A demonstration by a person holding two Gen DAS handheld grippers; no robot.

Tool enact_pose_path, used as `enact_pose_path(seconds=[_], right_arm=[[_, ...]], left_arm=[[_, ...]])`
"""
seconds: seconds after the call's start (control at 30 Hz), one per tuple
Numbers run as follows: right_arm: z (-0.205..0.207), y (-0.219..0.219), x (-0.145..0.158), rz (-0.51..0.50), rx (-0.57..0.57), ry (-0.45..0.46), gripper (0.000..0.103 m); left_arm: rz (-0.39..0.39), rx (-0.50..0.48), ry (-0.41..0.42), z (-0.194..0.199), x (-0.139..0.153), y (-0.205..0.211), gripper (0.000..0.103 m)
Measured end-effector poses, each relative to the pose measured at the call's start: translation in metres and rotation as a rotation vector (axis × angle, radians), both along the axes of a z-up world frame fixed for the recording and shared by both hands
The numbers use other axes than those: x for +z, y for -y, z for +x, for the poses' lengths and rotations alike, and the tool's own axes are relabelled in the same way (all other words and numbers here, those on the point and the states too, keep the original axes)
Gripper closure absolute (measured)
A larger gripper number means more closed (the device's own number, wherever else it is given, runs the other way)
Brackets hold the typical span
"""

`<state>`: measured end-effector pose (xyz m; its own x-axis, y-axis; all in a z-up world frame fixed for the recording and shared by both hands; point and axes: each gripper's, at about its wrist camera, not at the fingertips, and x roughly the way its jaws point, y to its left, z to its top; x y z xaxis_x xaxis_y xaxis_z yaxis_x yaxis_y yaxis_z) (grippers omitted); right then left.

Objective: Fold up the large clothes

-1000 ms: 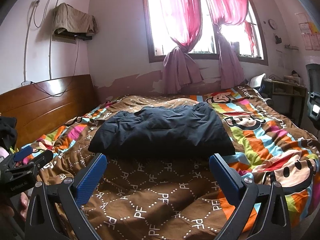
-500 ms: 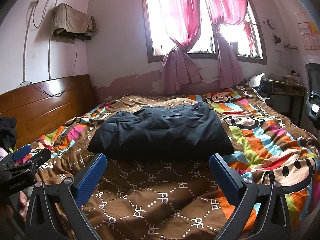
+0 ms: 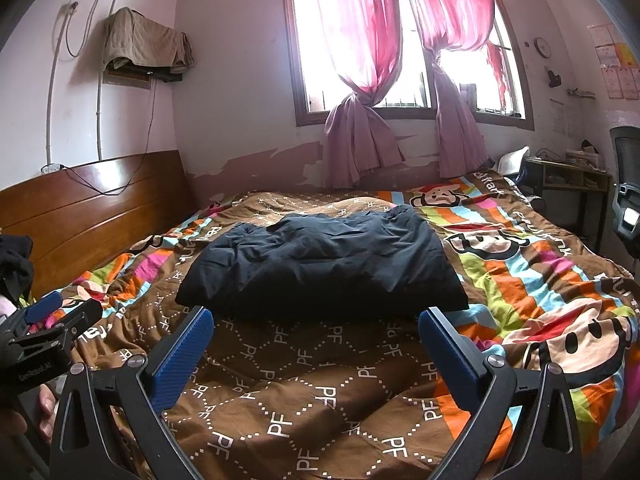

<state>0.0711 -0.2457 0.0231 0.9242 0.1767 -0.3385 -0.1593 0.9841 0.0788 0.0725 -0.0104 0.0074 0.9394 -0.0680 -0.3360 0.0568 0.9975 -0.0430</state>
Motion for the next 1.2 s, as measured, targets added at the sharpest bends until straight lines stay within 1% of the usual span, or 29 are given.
enact_pose_path(seconds=[0.6,1.2], right_arm=[[0.0001,0.0005,0.0026,0.006,-0.005,0.004,0.000],[-0.0023,0.0038,0.0025,0.004,-0.003,0.011,0.000]], left_arm=[[0.018,-0.010,0.002,-0.0032,0.0010,0.0033,0.002],[0.016,-0.012,0.003,-0.0031,0.0005,0.0019,0.002]])
